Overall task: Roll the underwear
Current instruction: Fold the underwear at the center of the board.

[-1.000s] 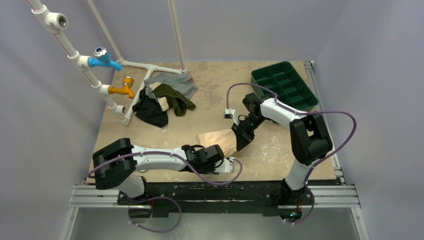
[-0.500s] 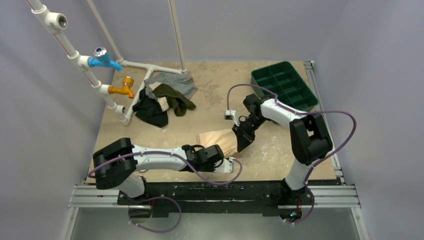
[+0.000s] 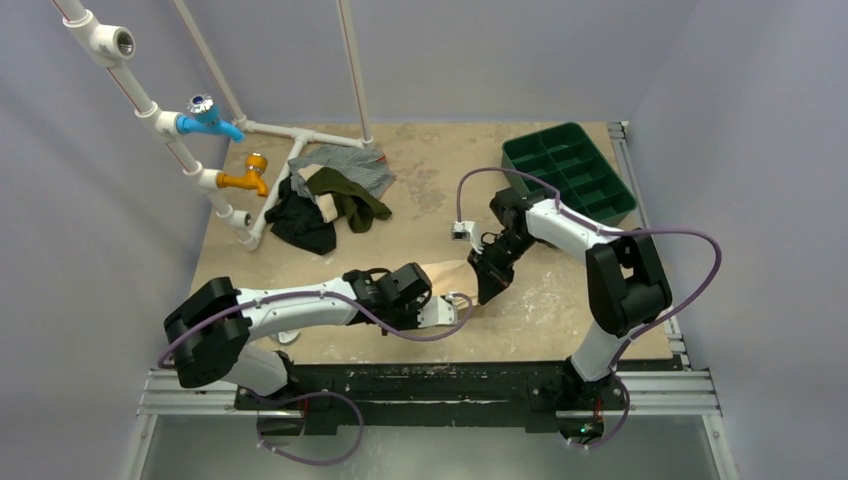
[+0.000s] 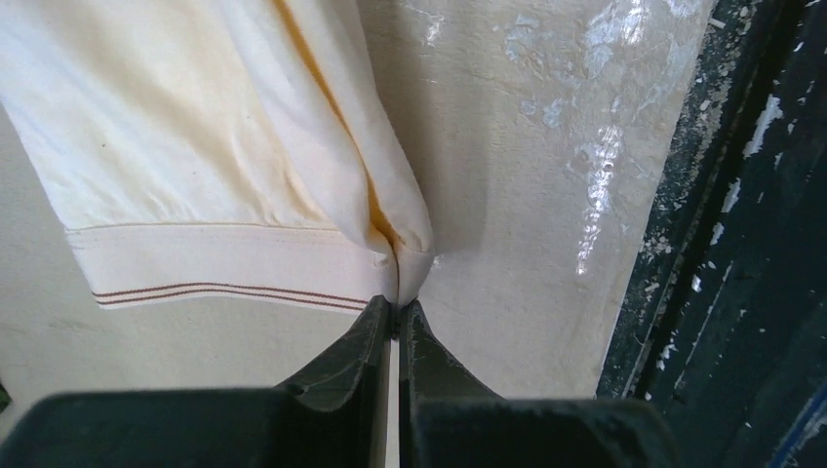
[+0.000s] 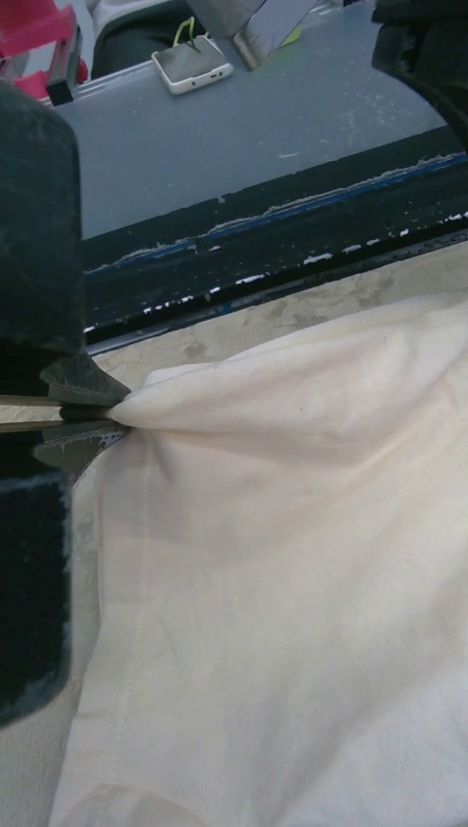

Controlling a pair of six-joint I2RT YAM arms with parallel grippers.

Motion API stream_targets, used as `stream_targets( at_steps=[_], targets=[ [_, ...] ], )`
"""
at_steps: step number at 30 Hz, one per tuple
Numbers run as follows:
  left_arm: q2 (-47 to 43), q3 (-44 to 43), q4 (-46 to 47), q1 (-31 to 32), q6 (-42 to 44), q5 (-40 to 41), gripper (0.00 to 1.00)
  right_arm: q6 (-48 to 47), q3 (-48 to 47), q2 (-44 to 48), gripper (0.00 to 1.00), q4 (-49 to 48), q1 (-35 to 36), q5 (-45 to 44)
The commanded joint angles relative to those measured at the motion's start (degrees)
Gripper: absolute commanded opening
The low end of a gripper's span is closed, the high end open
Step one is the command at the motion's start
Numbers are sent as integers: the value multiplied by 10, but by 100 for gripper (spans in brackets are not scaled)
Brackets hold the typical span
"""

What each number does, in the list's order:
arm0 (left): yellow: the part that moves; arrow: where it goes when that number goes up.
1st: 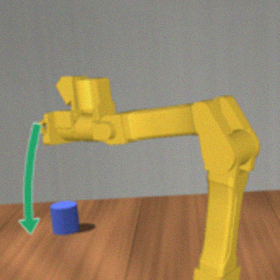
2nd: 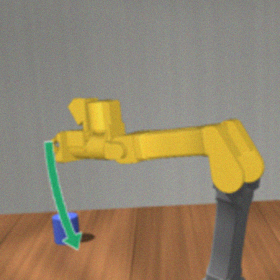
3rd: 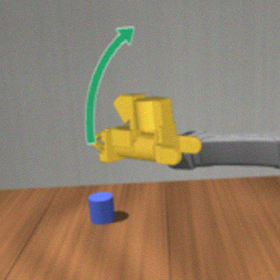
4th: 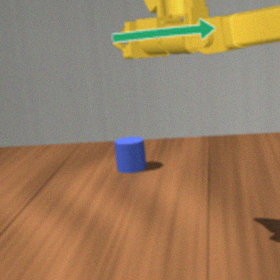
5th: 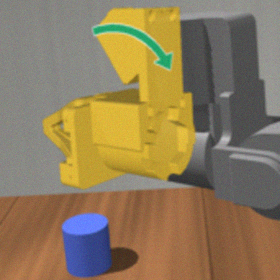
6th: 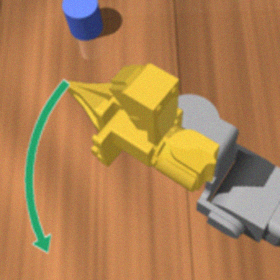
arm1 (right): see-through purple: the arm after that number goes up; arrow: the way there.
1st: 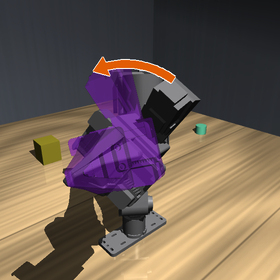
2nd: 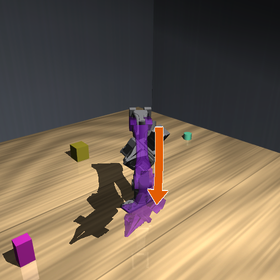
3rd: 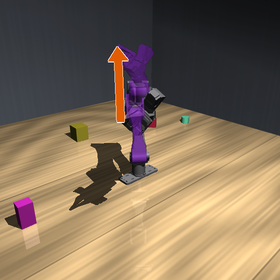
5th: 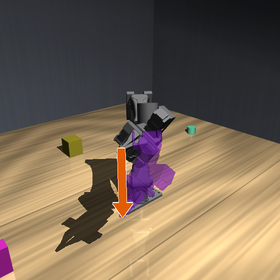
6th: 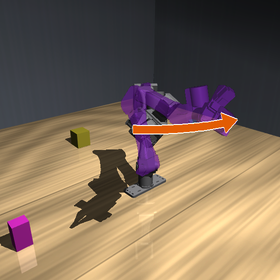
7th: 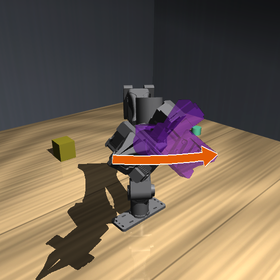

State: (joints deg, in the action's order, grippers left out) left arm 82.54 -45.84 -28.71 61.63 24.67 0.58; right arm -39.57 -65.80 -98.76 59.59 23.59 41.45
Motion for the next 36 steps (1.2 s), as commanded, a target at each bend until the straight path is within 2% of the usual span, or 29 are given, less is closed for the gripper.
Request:
stream_targets(
  at_steps=[1,16,26,36],
  targets=[
    [-24,-45,-67,-39,18,-107,0,-21,-1,22,0,31,-2,-3],
    [-6,-138,-222,-79,27,-283,0,-59,-16,46,0,97,-2,-7],
    [73,-206,-289,-179,40,-382,0,-60,-56,26,0,135,-1,-23],
    [161,-240,-324,-262,43,-462,0,-51,-131,-67,0,142,-2,-43]
  ],
)
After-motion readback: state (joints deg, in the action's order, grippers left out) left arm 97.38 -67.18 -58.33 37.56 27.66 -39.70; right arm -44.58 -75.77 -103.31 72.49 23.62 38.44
